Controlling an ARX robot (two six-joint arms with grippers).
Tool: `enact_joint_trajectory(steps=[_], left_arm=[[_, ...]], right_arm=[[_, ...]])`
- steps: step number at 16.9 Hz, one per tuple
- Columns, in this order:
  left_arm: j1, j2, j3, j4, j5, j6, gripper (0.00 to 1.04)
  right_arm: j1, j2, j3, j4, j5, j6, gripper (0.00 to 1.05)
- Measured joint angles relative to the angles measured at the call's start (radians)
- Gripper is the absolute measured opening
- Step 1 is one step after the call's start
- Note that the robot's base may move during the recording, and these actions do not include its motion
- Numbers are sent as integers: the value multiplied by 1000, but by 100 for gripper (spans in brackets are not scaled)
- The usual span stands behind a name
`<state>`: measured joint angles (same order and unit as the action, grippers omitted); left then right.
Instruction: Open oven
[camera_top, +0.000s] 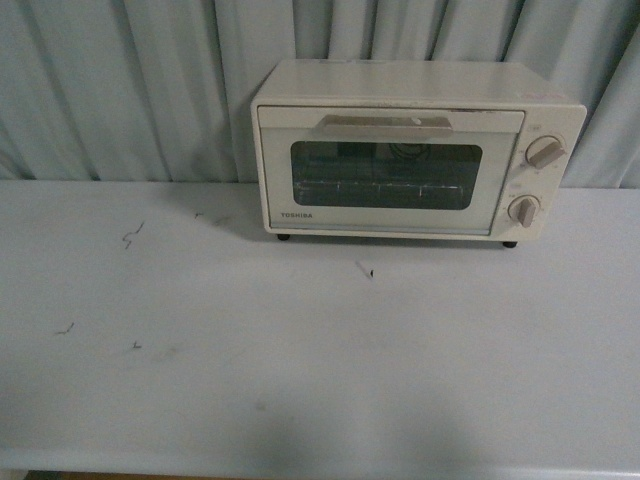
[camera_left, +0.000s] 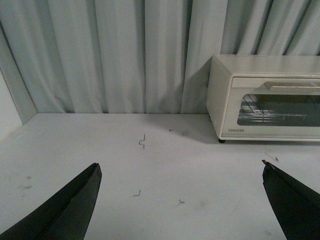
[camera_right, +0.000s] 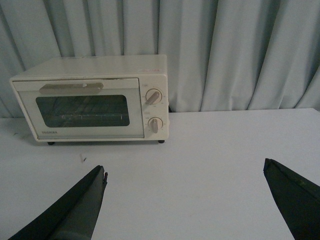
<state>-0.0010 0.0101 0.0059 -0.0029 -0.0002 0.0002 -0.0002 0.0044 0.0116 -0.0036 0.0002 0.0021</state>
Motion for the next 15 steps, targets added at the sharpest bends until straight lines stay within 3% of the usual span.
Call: enact_joint_trajectory(steps=[15], left_arm=[[0,0,0,-1,0,0,98]], right_arm=[[0,0,0,0,0,0,98]])
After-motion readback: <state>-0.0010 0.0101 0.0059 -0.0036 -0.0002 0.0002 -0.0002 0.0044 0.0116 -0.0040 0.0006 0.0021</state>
